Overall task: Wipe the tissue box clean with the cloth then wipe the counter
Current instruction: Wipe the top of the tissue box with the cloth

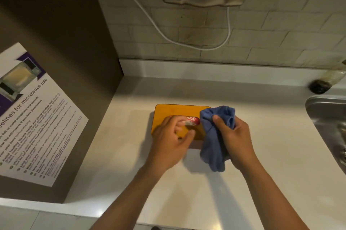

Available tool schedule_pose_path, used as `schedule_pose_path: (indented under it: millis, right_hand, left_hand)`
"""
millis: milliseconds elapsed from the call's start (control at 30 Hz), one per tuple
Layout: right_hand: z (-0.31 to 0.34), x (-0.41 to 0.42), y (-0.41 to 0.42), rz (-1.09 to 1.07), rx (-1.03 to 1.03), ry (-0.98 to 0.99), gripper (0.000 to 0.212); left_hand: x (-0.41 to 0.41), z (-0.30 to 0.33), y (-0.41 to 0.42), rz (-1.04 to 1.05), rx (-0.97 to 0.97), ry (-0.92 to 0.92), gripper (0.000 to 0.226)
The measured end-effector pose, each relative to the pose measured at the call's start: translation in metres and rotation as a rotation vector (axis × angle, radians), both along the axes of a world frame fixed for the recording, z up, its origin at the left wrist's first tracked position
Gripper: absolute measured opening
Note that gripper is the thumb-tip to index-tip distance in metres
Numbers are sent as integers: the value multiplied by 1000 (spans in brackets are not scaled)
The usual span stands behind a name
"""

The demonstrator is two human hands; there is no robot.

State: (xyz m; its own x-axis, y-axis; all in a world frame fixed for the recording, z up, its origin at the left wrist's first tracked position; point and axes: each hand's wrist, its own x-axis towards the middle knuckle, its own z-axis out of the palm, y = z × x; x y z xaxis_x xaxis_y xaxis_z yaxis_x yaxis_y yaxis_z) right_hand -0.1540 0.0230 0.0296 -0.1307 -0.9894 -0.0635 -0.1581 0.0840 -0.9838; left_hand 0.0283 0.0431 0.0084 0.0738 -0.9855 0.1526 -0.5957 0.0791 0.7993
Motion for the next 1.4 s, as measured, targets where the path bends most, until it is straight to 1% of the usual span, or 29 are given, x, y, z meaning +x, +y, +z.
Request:
schedule_pose_path:
  millis: [67,100,133,167,200,267,333,400,433,500,600,667,733,800,867,933,1000,1067,1100,1133,1233,1267,1300,1333,1367,1400]
  right_hand:
    - [-1,-4,-15,-135,-74,176,13]
    - [-1,-2,-24,-151,-133,257,8]
    - [-1,2,-34,-134,-205,310,3]
    - [-3,9,-45,-106,-276,349,7]
    - [-7,17,-56,-71,-325,400,12]
    - [-18,39,-77,11,-375,578,26]
    - [-32,65,-90,213,-412,724,31]
    - [-48,86,-91,433,-400,818,30]
    - [-55,91,-90,491,-398,856,34]
    - [-62,89,-89,522,-397,871,39]
    - [-61,73,-90,544,-436,913,47]
    - [-60,53,-94,485,-408,979,46]
    - [-61,33,-98,413,-378,1041,41]
    - [-63,21,-101,367,-330,1070,37]
    - [-60,24,-102,324,-285,1069,36]
    - [-55,43,-99,351,-295,1040,35]
    - [-51,68,-97,451,-335,976,34]
    - [-55,90,-95,552,-372,958,31]
    - [-55,97,-93,568,-389,969,31]
    - [-55,100,-92,568,-399,985,31]
    - [-52,79,-90,495,-419,985,31]
    - [-52,66,-90,447,-408,1000,33]
    - [-53,52,-91,389,-378,1024,34]
    - [-57,38,-92,327,-347,1034,34]
    - [-59,27,-92,275,-314,1026,35]
    - [-63,16,-93,245,-285,999,36]
  left_hand:
    - [24,-15,-2,-26,-3,-306,43]
    - [33,-21,-4,-65,-18,-456,46]
    - [38,-26,-6,-111,-15,-566,47]
    - [40,-29,-8,-156,9,-645,48]
    - [40,-31,-9,-182,5,-707,48]
    - [38,-31,-11,-198,-12,-769,47]
    - [34,-27,-12,-190,-29,-796,40]
    - [29,-25,-12,-218,-54,-902,34]
    - [26,-26,-13,-251,-22,-951,38]
    - [24,-33,-17,-289,52,-1010,51]
    - [28,-37,-20,-286,153,-1059,55]
    - [29,-32,-17,-276,150,-1032,54]
    - [29,-21,-12,-266,128,-963,57]
    - [29,-21,-9,-265,94,-961,57]
    - [27,-26,-10,-232,138,-925,60]
    - [24,-27,-9,-206,175,-906,63]
    - [21,-21,-7,-222,116,-912,61]
    - [21,-16,-6,-236,-5,-970,44]
    - [22,-17,-6,-226,-72,-964,38]
    - [23,-18,-5,-213,-90,-954,36]
    - [22,-27,-11,-182,-11,-1015,44]
    - [21,-31,-14,-209,24,-1045,47]
    - [20,-35,-16,-234,79,-1050,56]
    - [19,-37,-19,-240,127,-1041,69]
    - [18,-39,-21,-238,157,-1037,76]
    - [16,-36,-21,-217,158,-1021,73]
